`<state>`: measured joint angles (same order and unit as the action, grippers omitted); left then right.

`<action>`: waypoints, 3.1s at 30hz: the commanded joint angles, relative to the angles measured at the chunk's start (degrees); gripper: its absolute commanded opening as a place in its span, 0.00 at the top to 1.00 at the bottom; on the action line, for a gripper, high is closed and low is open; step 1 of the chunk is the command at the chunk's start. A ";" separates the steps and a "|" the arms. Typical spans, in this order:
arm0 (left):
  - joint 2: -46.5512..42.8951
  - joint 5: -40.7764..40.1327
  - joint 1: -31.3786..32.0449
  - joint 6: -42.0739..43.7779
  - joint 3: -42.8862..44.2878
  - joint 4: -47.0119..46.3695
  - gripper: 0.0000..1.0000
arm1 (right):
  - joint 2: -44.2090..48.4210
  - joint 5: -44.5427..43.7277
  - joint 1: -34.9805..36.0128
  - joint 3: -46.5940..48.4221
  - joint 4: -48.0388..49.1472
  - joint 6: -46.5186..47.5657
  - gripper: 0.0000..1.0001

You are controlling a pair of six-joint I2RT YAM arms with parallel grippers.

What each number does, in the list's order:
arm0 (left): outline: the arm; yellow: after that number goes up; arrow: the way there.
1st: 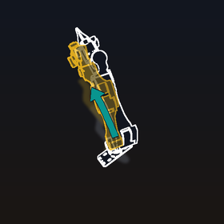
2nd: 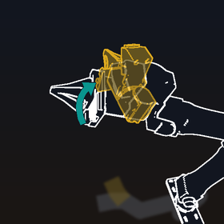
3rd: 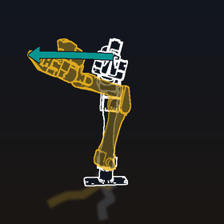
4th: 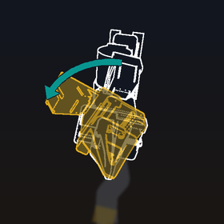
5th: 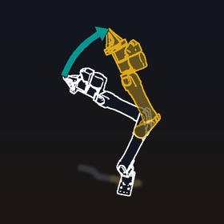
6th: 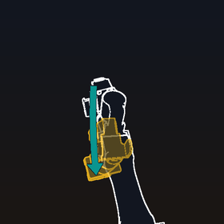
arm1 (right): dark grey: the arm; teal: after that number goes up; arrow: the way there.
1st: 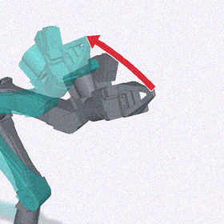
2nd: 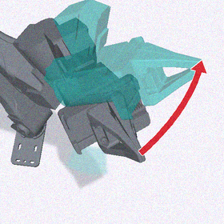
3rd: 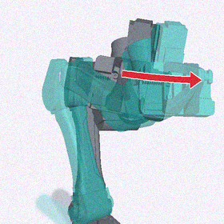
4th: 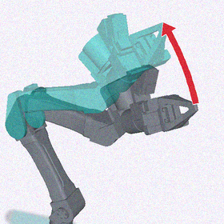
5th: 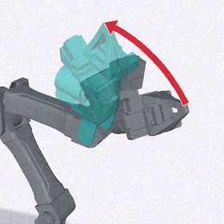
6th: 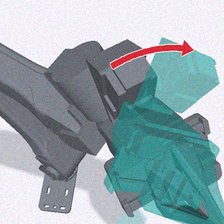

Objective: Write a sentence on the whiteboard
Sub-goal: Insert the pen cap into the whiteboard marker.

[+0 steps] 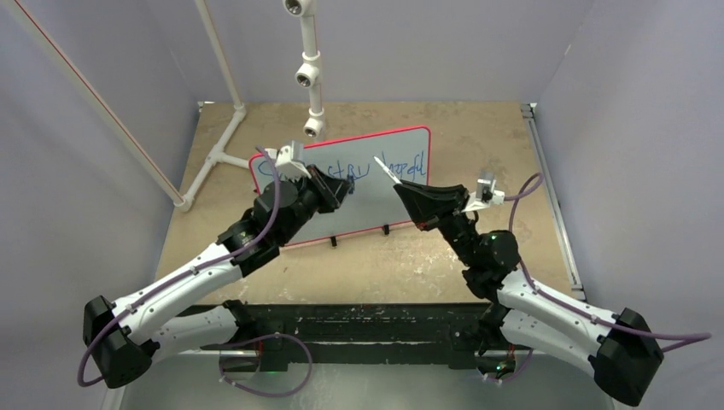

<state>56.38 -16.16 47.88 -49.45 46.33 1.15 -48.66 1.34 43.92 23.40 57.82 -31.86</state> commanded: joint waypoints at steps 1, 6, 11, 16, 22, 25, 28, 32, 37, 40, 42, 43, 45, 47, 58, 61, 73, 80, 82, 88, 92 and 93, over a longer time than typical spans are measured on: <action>1.97 -1.61 -3.44 2.80 5.50 -7.73 1.00 | -0.95 -11.11 3.17 -1.65 16.63 -0.99 1.00; 2.18 -1.09 -6.13 -0.87 5.35 -17.76 1.00 | -2.07 -13.09 5.40 -2.30 18.77 -1.04 1.00; 0.35 -2.88 -6.52 -4.59 2.82 -22.86 1.00 | -4.23 -14.95 7.38 -3.02 19.75 -0.76 1.00; -1.57 -4.29 -6.61 -8.97 -0.58 -26.91 1.00 | -8.50 -16.30 8.86 -3.26 23.50 -0.62 1.00; -1.56 -3.44 -6.66 -12.21 -2.29 -29.76 1.00 | -13.35 -15.81 9.52 -1.26 24.47 -0.23 1.00; -0.96 -2.70 -6.66 -13.38 -2.81 -31.15 1.00 | -15.60 -15.37 9.52 -0.66 25.80 -0.64 1.00; -0.37 -2.15 -6.66 -14.10 -3.01 -32.09 1.00 | -17.05 -14.89 9.60 -0.11 26.49 -0.75 1.00; 0.17 -1.73 -6.66 -14.53 -3.08 -32.82 1.00 | -18.13 -14.63 9.69 1.12 25.62 -0.45 1.00; 0.47 -1.25 -6.65 -14.62 -2.83 -33.01 1.00 | -19.36 -14.13 9.74 2.12 25.14 -0.34 1.00; 0.57 -1.09 -6.65 -14.63 -2.66 -32.99 1.00 | -20.02 -13.85 9.78 2.76 24.25 -0.34 1.00; 0.60 -1.06 -6.66 -14.59 -2.54 -32.82 1.00 | -20.40 -13.58 9.78 2.79 24.35 -0.48 1.00; 0.65 -1.06 -6.61 -14.70 -2.52 -32.80 1.00 | -20.54 -13.46 9.78 2.91 24.48 -0.55 1.00; 0.74 -1.06 -6.65 -14.86 -2.64 -33.02 1.00 | -20.88 -13.11 9.78 3.17 24.39 -0.57 1.00; 0.90 -0.85 -6.66 -14.97 -2.73 -33.39 1.00 | -21.17 -13.11 9.78 3.52 23.96 -0.51 1.00; 1.12 -0.92 -6.61 -15.15 -2.69 -33.95 1.00 | -22.09 -12.98 9.78 3.72 23.30 -0.62 1.00; 1.01 -1.61 -6.65 -14.88 -2.82 -33.95 1.00 | -21.85 -12.83 9.78 3.33 23.46 -0.92 1.00; 1.27 -3.08 -6.61 -15.05 -2.98 -34.37 1.00 | -21.98 -11.81 9.78 2.88 23.23 -1.40 1.00; 1.76 -2.74 -6.66 -15.49 -3.14 -34.79 1.00 | -22.09 -12.10 9.78 2.80 23.40 -1.35 1.00; 1.76 -2.65 -6.66 -15.67 -3.33 -34.95 1.00 | -22.05 -12.44 9.78 2.79 23.48 -1.37 1.00; 1.89 -2.08 -6.60 -16.09 -3.59 -35.02 1.00 | -21.77 -13.26 9.78 2.77 23.52 -1.11 1.00; 1.96 -1.88 -6.65 -16.47 -3.96 -35.52 1.00 | -21.74 -13.87 9.78 2.50 23.51 -1.09 1.00; 1.98 -1.71 -6.62 -16.53 -3.96 -35.58 1.00 | -21.69 -13.98 9.78 2.41 23.64 -1.08 1.00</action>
<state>58.17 -18.46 41.63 -65.21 43.09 -31.09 -70.91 -11.09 53.36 25.21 80.12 -33.06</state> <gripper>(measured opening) 0.052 0.115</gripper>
